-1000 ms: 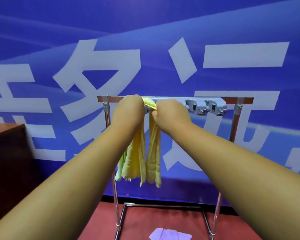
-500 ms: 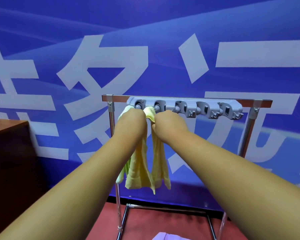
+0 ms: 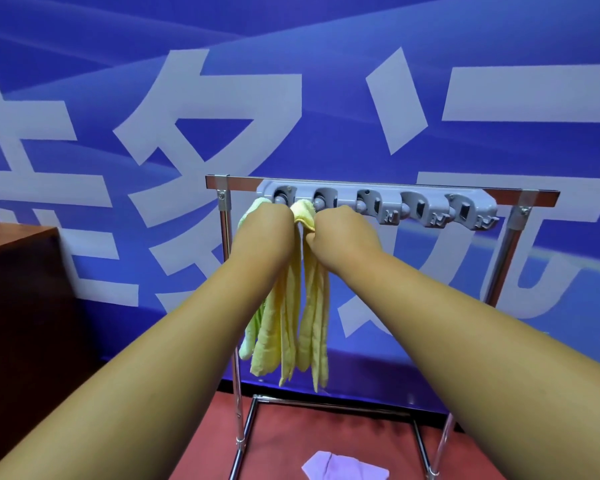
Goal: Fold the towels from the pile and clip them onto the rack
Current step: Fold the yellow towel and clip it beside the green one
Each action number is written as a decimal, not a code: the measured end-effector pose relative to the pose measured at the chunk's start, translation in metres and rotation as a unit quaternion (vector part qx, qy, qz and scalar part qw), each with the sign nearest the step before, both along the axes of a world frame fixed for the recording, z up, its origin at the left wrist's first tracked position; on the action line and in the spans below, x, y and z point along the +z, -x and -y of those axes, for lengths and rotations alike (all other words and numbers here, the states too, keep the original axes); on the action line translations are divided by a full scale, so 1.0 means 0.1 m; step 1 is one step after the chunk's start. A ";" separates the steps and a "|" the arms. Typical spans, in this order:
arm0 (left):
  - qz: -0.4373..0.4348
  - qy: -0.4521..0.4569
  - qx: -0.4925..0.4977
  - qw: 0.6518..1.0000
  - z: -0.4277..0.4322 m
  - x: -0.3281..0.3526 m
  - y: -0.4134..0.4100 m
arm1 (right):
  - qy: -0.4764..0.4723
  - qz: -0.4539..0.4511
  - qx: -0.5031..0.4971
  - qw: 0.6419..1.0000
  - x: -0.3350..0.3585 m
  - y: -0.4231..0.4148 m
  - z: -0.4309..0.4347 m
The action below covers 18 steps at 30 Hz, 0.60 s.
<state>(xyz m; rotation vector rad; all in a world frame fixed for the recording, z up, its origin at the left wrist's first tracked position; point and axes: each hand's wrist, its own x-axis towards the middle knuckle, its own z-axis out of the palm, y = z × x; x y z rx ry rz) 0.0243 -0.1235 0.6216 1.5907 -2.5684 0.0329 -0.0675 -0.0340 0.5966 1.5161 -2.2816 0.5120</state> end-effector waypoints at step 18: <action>-0.366 -0.044 -0.050 0.928 -0.17 -1.28 -0.13 | 0.045 0.320 -0.002 0.947 -0.91 0.11 0.03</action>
